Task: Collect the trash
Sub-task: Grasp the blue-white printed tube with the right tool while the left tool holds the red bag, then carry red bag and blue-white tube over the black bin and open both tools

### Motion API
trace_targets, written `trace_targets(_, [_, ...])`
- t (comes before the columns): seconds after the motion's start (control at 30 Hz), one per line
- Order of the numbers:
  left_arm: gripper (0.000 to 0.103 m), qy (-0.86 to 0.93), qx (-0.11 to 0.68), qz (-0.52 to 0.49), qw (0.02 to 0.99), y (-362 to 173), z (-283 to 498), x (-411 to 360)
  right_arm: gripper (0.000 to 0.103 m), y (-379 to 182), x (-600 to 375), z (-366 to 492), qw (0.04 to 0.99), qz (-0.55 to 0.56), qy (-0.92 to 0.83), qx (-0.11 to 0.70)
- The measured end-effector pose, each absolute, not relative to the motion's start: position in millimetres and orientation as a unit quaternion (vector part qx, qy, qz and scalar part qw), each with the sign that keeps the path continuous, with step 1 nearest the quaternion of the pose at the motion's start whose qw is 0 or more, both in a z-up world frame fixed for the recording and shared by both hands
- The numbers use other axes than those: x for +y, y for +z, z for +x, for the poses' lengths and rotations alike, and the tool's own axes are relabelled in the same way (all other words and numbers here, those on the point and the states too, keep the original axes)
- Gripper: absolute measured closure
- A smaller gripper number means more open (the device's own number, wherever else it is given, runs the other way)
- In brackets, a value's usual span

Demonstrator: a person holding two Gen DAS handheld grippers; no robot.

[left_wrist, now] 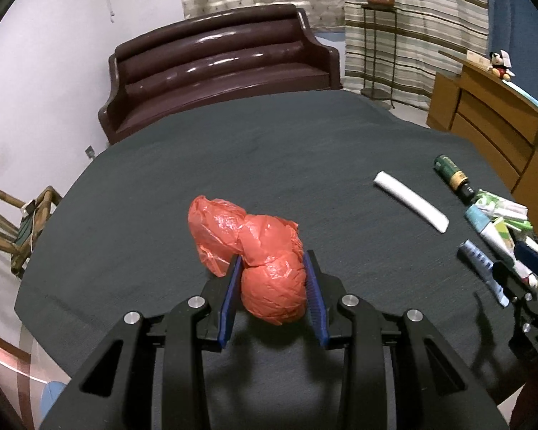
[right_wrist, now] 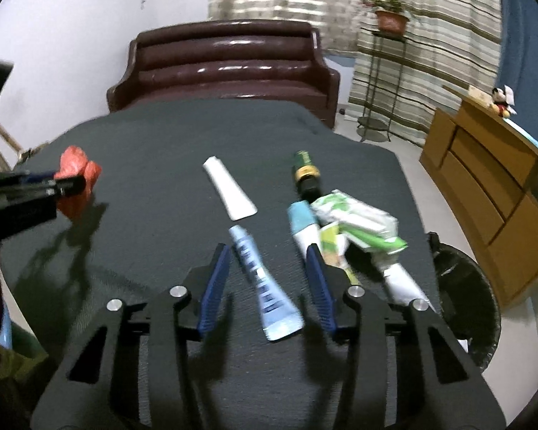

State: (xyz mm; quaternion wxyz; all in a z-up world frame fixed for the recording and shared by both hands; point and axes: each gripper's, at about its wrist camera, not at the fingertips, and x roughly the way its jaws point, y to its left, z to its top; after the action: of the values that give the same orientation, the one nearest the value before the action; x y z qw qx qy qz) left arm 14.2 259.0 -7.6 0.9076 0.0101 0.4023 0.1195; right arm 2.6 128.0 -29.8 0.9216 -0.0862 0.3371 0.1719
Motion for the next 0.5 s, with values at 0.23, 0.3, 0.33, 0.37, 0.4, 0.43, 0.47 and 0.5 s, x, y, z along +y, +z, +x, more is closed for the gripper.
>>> trace_targets(0.23, [0.068, 0.128, 0.405, 0.012, 0.905, -11, 10, 264, 0.081, -41, 135, 5, 0.909, -0.094, 0.174, 0.368])
trace_targets(0.3, [0.068, 0.126, 0.407, 0.01, 0.905, -13, 9, 265, 0.086, -43, 135, 6, 0.905, -0.093, 0.173, 0.376])
trace_targets(0.33, [0.068, 0.124, 0.407, 0.008, 0.905, -13, 8, 266, 0.087, -44, 136, 6, 0.905, -0.092, 0.174, 0.378])
trace_targets(0.37, [0.068, 0.122, 0.408, 0.007, 0.905, -12, 12, 264, 0.087, -43, 136, 6, 0.905, -0.093, 0.173, 0.377])
trace_targets(0.4, [0.068, 0.12, 0.407, 0.008, 0.905, -12, 12, 264, 0.087, -43, 136, 4, 0.906, -0.093, 0.174, 0.375])
trace_targets(0.43, [0.068, 0.117, 0.406, 0.008, 0.906, -11, 12, 262, 0.088, -44, 140, -1, 0.907, -0.092, 0.175, 0.373])
trace_targets(0.47, [0.068, 0.114, 0.406, 0.007, 0.907, -12, 11, 265, 0.088, -42, 140, -4, 0.909, -0.09, 0.175, 0.367])
trace_targets(0.5, [0.068, 0.11, 0.405, 0.006, 0.908, -11, 12, 267, 0.088, -39, 140, -5, 0.912, -0.089, 0.173, 0.362])
